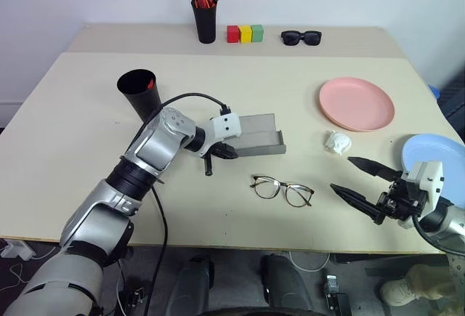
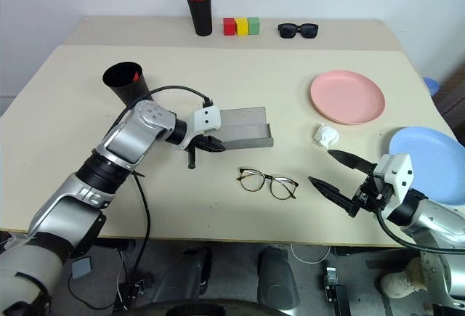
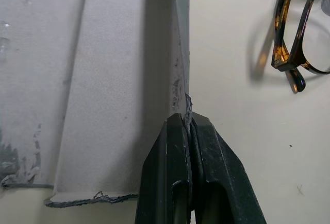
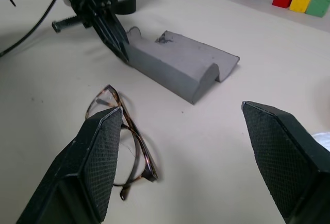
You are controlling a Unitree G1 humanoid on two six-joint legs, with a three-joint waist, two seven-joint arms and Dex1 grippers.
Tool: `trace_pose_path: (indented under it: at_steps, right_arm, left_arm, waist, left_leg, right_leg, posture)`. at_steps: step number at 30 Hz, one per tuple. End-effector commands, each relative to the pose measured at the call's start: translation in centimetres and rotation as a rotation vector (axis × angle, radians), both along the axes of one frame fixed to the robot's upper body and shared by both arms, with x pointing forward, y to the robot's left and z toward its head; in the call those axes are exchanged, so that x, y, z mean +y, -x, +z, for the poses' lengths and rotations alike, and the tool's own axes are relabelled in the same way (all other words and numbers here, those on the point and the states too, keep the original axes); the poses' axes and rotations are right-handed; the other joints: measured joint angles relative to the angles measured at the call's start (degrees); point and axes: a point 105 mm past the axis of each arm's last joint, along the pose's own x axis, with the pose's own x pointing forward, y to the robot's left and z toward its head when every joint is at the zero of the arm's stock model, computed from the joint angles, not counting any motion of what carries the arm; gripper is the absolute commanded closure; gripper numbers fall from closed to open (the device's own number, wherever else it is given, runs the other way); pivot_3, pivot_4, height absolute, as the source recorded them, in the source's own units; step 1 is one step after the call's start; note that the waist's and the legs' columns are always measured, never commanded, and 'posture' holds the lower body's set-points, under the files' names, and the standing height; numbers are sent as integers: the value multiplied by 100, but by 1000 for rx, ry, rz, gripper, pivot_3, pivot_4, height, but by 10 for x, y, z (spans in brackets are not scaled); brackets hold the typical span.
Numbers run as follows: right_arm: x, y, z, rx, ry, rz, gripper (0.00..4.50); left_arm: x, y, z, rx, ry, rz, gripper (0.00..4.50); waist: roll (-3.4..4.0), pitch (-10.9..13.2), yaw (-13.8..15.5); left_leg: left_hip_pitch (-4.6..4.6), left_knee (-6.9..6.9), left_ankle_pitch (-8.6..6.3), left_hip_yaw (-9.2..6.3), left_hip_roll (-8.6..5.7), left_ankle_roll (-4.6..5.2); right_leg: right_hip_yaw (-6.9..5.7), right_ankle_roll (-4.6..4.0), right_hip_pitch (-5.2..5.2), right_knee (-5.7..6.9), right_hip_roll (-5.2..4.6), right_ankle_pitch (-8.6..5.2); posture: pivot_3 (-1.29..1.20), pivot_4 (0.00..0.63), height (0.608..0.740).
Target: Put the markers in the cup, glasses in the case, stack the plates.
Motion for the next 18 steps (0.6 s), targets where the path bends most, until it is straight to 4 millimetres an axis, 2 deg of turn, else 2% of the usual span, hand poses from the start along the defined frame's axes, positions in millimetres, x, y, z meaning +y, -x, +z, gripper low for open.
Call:
trace_pose_path:
  at_steps: [1,7,10,13,15,16,18]
  right_arm:
    - [0,2,15,-53,2,-13,698]
    - [2,1,15,-53,4,-20,698]
    - [3,1,15,-55,2,-20,698]
    - [3,2,15,-55,2,-21,698]
    - [1,3,14,-52,2,-23,698]
    - [1,4,13,-51,2,-23,698]
    - [0,5,12,-48,2,-24,698]
  left_arm:
    - [-4,-3,11,-43,10,-10,4440]
    - [-5,-2,15,-100,13,-45,4440]
    - [-5,0,14,-104,12,-70,3598]
    - [-4,-2,14,-105,17,-56,2190]
    - [-5,-4,16,-107,24,-36,1028]
    - [-4,-3,19,-108,29,-38,678]
    - [-3,-1,24,-111,35,-43,678]
  waist:
    - [0,0,1]
    - [0,0,1]
    - [0,0,1]
    - [0,0,1]
    - [0,0,1]
    - [0,0,2]
    - [0,0,-2]
  left_leg:
    - [0,0,0,0,0,0]
    - [0,0,0,0,0,0]
    - [0,0,0,0,0,0]
    - [0,0,0,0,0,0]
    - [0,0,0,0,0,0]
    - [0,0,0,0,0,0]
    - [0,0,0,0,0,0]
  right_leg:
    - [0,0,0,0,0,0]
    - [0,0,0,0,0,0]
    - [0,0,0,0,0,0]
    - [0,0,0,0,0,0]
    - [0,0,0,0,0,0]
    - [0,0,0,0,0,0]
    - [0,0,0,0,0,0]
  posture:
    - [0,150,740]
    - [0,150,740]
    - [0,150,740]
    - [0,150,740]
    - [0,150,740]
    - [0,150,740]
    - [0,150,740]
